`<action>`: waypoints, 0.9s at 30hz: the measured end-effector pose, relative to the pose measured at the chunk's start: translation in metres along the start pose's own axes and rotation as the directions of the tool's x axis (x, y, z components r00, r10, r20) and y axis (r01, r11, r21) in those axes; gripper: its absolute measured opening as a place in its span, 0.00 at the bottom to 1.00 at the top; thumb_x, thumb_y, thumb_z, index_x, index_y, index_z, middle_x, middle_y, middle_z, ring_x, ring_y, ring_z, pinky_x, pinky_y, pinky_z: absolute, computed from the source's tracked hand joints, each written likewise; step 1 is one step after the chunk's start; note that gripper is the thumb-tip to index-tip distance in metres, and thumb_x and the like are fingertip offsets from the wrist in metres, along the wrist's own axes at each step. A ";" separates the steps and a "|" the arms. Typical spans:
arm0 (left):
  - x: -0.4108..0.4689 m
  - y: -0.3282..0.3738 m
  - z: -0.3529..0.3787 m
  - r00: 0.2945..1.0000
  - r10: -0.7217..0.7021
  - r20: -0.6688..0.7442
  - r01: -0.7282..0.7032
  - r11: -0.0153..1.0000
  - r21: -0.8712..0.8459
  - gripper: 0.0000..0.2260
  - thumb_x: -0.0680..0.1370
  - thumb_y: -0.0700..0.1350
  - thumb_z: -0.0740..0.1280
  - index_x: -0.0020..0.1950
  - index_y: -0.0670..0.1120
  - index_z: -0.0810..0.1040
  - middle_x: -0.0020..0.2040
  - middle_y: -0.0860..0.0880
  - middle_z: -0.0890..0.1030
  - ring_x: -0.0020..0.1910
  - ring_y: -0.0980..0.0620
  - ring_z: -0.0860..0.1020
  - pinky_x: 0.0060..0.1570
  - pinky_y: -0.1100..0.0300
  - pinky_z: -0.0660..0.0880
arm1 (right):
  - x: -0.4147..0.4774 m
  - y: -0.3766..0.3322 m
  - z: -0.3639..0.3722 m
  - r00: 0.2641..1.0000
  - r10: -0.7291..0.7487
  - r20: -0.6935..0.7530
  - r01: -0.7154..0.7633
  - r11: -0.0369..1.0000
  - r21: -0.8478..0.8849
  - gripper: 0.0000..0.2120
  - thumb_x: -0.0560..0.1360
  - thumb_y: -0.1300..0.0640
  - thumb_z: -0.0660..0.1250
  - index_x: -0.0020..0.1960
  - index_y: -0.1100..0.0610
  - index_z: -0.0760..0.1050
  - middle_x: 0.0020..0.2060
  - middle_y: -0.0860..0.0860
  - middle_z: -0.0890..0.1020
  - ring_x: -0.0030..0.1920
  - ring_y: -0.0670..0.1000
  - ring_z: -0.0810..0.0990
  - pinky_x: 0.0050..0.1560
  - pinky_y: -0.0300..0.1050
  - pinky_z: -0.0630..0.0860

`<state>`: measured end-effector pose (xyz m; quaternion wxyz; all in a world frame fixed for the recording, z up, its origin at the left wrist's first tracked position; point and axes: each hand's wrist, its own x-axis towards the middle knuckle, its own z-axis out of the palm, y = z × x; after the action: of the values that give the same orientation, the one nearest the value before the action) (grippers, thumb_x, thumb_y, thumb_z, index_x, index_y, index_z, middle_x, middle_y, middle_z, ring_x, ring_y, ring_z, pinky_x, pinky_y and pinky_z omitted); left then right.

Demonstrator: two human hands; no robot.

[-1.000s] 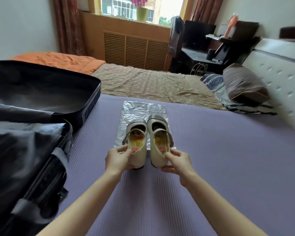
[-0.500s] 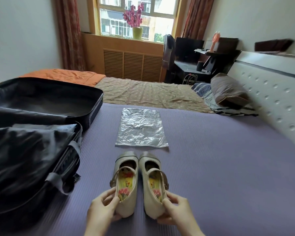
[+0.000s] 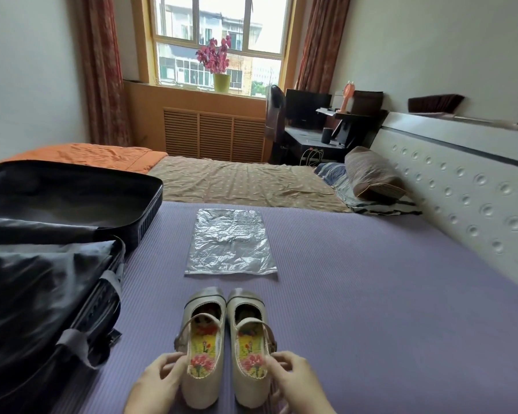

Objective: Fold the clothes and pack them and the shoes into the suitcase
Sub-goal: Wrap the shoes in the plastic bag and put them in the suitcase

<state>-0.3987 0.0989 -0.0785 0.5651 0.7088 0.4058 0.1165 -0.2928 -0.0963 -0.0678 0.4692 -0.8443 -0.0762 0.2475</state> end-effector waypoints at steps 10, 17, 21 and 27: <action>0.095 -0.034 -0.011 0.890 0.442 -0.113 -0.315 0.775 0.549 0.17 0.80 0.48 0.59 0.69 0.50 0.70 0.67 0.47 0.72 0.67 0.47 0.67 0.66 0.48 0.61 | 0.067 -0.047 -0.029 0.961 -0.235 -0.147 0.185 0.938 -0.294 0.11 0.79 0.52 0.61 0.57 0.55 0.77 0.50 0.47 0.80 0.53 0.47 0.78 0.54 0.44 0.75; 0.153 -0.062 0.000 0.840 0.542 -0.010 -0.388 0.614 0.687 0.21 0.79 0.56 0.48 0.67 0.56 0.72 0.69 0.47 0.72 0.70 0.48 0.68 0.68 0.44 0.58 | 0.150 -0.094 -0.004 0.969 -0.230 -0.096 0.174 0.902 -0.396 0.18 0.79 0.52 0.62 0.68 0.54 0.71 0.65 0.50 0.75 0.64 0.51 0.74 0.62 0.45 0.71; 0.158 -0.080 0.003 0.761 0.648 0.025 -0.539 0.610 0.581 0.22 0.80 0.57 0.41 0.75 0.65 0.48 0.76 0.65 0.46 0.74 0.65 0.46 0.71 0.63 0.43 | 0.200 -0.102 0.010 0.968 -0.237 -0.087 0.159 0.840 -0.519 0.22 0.79 0.56 0.60 0.72 0.49 0.65 0.68 0.52 0.72 0.68 0.54 0.69 0.66 0.49 0.68; 0.158 -0.082 0.006 0.706 0.705 0.061 -0.622 0.578 0.528 0.22 0.80 0.56 0.42 0.75 0.64 0.49 0.76 0.65 0.47 0.73 0.66 0.47 0.70 0.64 0.44 | 0.251 -0.097 0.026 0.953 -0.303 -0.015 0.185 0.617 -0.765 0.27 0.78 0.65 0.56 0.75 0.50 0.59 0.75 0.51 0.61 0.74 0.54 0.58 0.71 0.48 0.59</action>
<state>-0.3297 0.2089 -0.2001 0.2363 0.9202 0.1683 0.2629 -0.0778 0.0671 -0.0857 0.1086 -0.9592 -0.2527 0.0662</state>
